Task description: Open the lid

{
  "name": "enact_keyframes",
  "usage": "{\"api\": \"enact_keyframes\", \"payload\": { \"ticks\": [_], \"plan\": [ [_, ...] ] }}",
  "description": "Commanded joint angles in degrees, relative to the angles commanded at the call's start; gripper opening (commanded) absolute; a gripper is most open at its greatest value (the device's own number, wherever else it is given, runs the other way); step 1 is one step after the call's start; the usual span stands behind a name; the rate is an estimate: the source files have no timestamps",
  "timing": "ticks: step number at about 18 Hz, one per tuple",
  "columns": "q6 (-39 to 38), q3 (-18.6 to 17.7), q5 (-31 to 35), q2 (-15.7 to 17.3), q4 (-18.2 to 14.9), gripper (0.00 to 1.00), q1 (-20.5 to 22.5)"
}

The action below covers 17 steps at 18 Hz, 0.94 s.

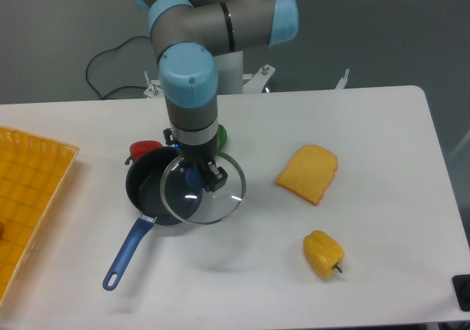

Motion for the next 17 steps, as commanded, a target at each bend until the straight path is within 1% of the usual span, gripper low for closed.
{"api": "enact_keyframes", "payload": {
  "ticks": [2, 5, 8, 17],
  "plan": [
    [0.5, 0.1, 0.0, -0.1, 0.1, 0.51, 1.1],
    [3.9, -0.2, 0.1, 0.0, 0.0, 0.51, 2.7],
    [4.3, -0.1, 0.1, 0.1, 0.0, 0.51, 3.6],
    [5.0, -0.2, -0.1, 0.1, -0.2, 0.51, 4.8]
  ]
}}
